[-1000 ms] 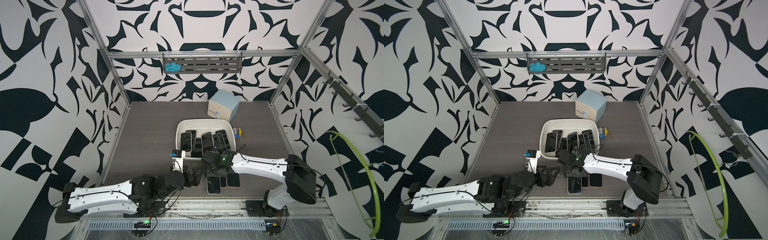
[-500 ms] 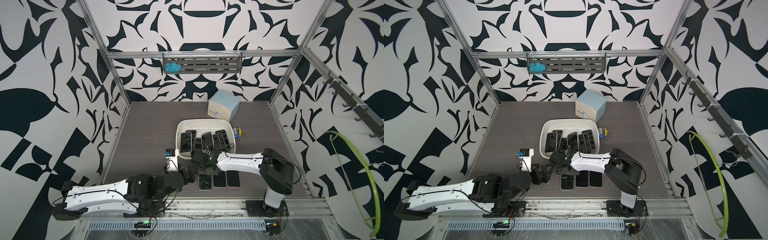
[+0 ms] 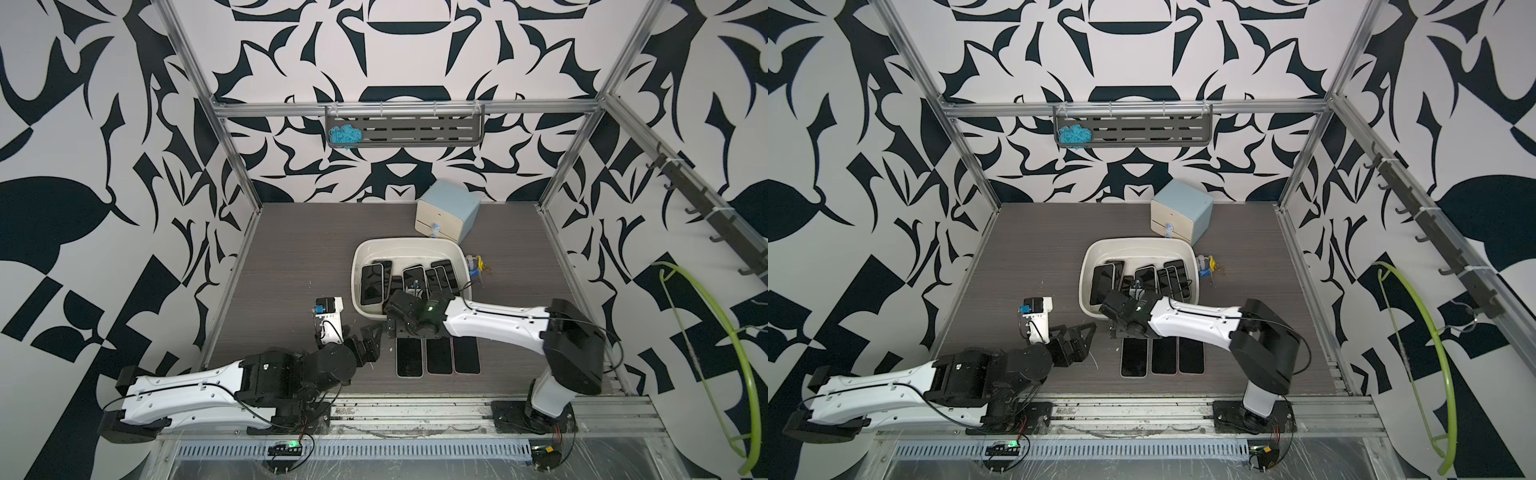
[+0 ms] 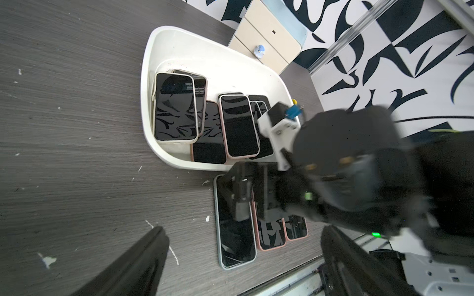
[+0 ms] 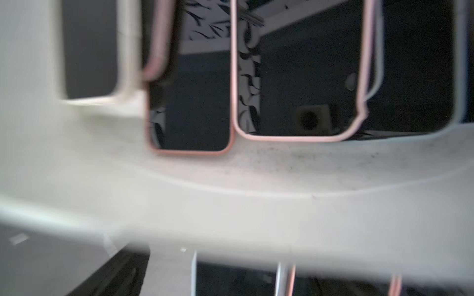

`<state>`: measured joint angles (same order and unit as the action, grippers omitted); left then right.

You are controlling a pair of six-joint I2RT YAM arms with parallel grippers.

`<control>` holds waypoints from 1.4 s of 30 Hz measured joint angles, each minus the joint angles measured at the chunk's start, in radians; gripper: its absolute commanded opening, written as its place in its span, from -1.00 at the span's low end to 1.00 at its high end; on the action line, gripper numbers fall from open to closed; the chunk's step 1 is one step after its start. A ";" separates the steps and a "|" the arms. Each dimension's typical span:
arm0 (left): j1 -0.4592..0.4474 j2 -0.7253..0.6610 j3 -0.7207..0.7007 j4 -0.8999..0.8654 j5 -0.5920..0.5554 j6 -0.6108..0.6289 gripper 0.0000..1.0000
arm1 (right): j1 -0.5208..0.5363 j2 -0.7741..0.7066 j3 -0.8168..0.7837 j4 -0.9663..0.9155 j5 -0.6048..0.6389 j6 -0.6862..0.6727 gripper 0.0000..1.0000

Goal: Take the phone out of the storage box
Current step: Place the phone at the center of the board, then move the storage box to the center of the board, then pick up the phone from the storage box.

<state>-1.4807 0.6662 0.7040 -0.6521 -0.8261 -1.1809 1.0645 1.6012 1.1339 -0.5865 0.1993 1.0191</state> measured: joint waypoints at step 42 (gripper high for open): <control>1.023 0.369 0.008 0.362 1.098 0.357 1.00 | -0.418 0.020 0.306 -0.161 -0.302 -0.287 0.96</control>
<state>-0.4580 1.0351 0.7120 -0.2905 0.2714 -0.8234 0.6468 1.6215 1.4395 -0.7471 -0.1028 0.7319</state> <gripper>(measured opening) 0.999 0.979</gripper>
